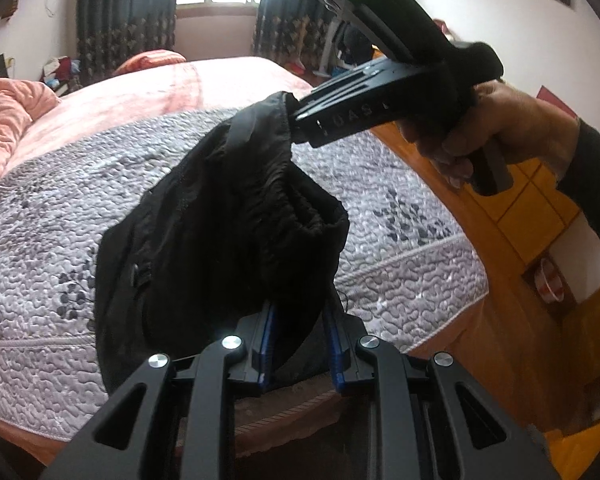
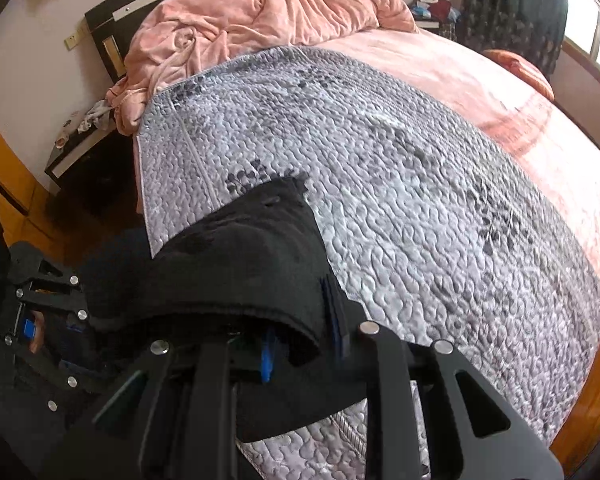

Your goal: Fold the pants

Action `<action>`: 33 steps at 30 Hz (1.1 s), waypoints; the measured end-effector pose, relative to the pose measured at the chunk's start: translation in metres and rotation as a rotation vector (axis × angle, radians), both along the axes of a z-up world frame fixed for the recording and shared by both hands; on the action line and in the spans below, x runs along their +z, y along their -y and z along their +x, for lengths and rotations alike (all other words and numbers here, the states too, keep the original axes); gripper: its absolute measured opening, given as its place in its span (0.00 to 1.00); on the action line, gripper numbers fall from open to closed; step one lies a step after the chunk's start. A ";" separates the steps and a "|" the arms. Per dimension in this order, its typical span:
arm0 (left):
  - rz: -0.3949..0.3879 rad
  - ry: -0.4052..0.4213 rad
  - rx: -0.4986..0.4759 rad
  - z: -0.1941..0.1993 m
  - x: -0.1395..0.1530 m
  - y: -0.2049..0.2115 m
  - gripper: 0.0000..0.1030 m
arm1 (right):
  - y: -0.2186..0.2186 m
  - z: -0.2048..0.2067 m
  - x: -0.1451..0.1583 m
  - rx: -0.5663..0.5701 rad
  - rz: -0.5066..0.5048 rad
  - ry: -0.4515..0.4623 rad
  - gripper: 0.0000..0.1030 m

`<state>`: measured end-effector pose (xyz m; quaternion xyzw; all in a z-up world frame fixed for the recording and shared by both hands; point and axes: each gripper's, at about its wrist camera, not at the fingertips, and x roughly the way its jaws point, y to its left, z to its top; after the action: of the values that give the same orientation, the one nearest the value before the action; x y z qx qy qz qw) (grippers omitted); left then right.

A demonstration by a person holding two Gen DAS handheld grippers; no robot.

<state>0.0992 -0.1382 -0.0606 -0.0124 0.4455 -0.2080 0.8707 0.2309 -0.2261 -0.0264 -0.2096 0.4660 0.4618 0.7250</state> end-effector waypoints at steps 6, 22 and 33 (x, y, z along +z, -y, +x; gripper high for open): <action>0.024 -0.054 -0.037 0.007 -0.025 0.020 0.21 | 0.022 0.003 -0.033 -0.029 -0.026 -0.018 0.20; 0.065 -0.166 -0.081 0.022 -0.087 0.056 0.20 | 0.061 0.013 -0.114 -0.102 -0.048 -0.100 0.20; 0.029 -0.213 -0.062 0.025 -0.124 0.051 0.20 | 0.090 0.009 -0.151 -0.261 -0.101 -0.157 0.36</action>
<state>0.1246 -0.1895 -0.1843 -0.0078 0.5385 -0.2258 0.8118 0.2396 -0.3163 -0.1771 -0.1466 0.5670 0.3545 0.7289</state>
